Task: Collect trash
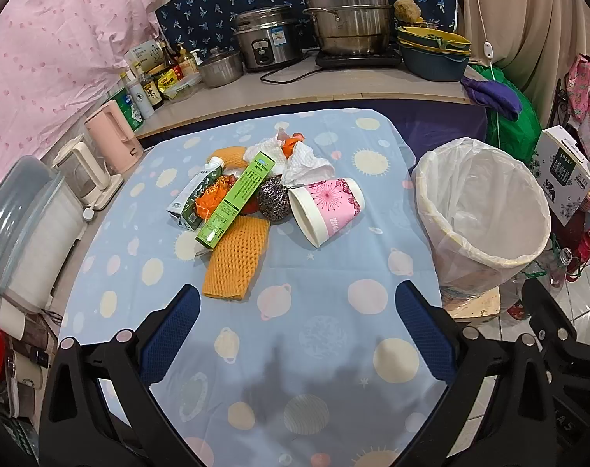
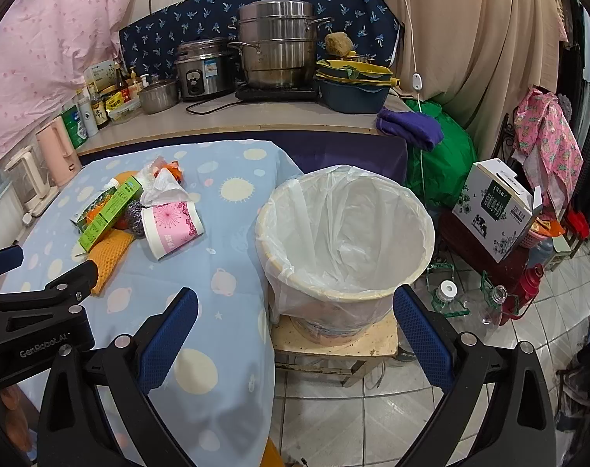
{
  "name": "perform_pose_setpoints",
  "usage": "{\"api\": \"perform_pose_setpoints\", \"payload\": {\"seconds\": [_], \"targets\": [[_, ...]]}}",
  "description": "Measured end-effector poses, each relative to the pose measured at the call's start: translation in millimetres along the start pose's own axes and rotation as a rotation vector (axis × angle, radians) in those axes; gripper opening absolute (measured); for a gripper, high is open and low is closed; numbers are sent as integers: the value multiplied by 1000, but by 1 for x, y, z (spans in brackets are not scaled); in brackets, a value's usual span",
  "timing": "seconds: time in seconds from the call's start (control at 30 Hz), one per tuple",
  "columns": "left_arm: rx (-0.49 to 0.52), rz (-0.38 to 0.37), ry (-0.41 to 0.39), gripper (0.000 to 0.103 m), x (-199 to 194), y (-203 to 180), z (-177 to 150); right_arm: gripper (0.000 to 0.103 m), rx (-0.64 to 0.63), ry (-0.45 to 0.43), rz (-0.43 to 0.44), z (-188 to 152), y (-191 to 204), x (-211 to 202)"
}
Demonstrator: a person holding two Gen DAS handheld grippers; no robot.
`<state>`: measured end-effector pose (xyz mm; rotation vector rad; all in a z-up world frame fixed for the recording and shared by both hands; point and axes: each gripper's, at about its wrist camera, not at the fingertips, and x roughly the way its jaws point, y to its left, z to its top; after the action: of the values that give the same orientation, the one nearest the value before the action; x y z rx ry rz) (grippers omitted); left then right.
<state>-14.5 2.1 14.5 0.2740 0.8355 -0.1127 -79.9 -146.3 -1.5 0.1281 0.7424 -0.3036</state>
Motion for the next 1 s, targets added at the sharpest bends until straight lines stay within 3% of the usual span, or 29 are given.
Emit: {"api": "perform_pose_setpoints", "payload": {"seconds": [0.2, 0.47, 0.77, 1.0], "targets": [[-46, -29, 25, 96, 12, 12, 2, 96, 2, 11, 9, 2, 5, 7], [-165, -54, 54, 96, 42, 56, -6, 96, 3, 45, 9, -3, 17, 33], [-262, -45, 89, 96, 87, 110, -20, 96, -40, 78, 38, -9, 57, 65], [-277, -66, 131, 96, 124, 130, -30, 96, -54, 106, 48, -11, 83, 85]]}}
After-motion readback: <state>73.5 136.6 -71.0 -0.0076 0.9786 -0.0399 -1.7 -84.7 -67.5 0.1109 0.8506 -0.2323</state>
